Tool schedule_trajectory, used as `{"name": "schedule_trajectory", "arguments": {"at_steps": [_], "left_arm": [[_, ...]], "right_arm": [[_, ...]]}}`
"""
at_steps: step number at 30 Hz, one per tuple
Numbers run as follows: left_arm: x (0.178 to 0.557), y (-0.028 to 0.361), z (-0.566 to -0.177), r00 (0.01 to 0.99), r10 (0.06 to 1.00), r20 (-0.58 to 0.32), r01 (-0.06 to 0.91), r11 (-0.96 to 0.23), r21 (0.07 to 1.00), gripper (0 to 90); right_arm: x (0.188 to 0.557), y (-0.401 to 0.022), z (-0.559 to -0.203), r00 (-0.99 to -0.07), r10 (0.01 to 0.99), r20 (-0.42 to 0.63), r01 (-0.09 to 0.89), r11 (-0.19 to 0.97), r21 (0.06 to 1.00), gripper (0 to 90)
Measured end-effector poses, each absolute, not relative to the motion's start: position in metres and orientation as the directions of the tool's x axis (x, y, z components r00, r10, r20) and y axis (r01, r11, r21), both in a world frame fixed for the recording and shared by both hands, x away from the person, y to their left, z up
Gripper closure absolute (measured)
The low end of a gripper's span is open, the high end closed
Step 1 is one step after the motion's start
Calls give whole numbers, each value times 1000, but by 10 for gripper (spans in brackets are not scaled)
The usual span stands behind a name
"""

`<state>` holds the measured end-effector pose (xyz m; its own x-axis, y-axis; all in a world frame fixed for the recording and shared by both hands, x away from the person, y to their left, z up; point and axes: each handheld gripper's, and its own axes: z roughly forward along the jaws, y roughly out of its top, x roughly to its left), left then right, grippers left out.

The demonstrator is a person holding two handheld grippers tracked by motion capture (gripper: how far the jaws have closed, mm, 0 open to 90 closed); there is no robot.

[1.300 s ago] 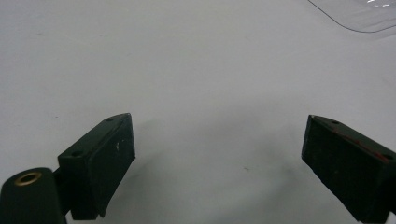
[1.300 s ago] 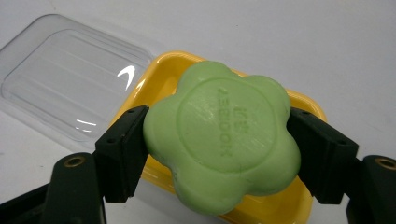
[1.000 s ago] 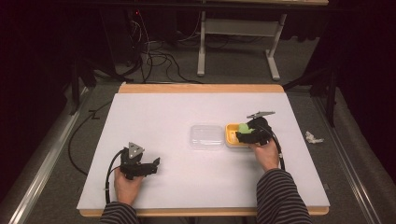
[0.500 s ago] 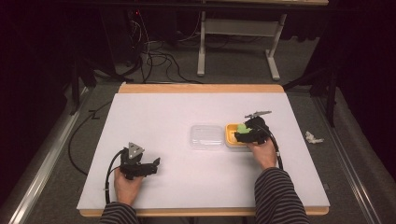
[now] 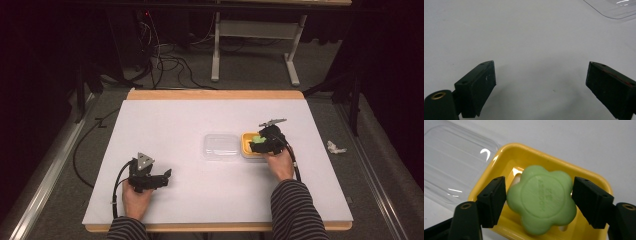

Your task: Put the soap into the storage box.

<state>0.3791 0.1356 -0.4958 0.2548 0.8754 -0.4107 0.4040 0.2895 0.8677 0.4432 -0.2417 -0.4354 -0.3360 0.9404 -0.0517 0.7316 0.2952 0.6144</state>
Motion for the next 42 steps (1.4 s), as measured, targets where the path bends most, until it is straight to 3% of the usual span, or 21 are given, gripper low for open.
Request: {"name": "schedule_trajectory", "arguments": {"at_steps": [23, 42], "left_arm": [[379, 135, -496, 255, 878, -404, 403, 283, 870, 99], [379, 135, -496, 252, 878, -406, 402, 287, 870, 106]], "right_arm": [[414, -257, -405, -358, 933, -21, 630, 259, 732, 319], [388, -285, -391, -319, 946, 54, 567, 145, 811, 307]]}}
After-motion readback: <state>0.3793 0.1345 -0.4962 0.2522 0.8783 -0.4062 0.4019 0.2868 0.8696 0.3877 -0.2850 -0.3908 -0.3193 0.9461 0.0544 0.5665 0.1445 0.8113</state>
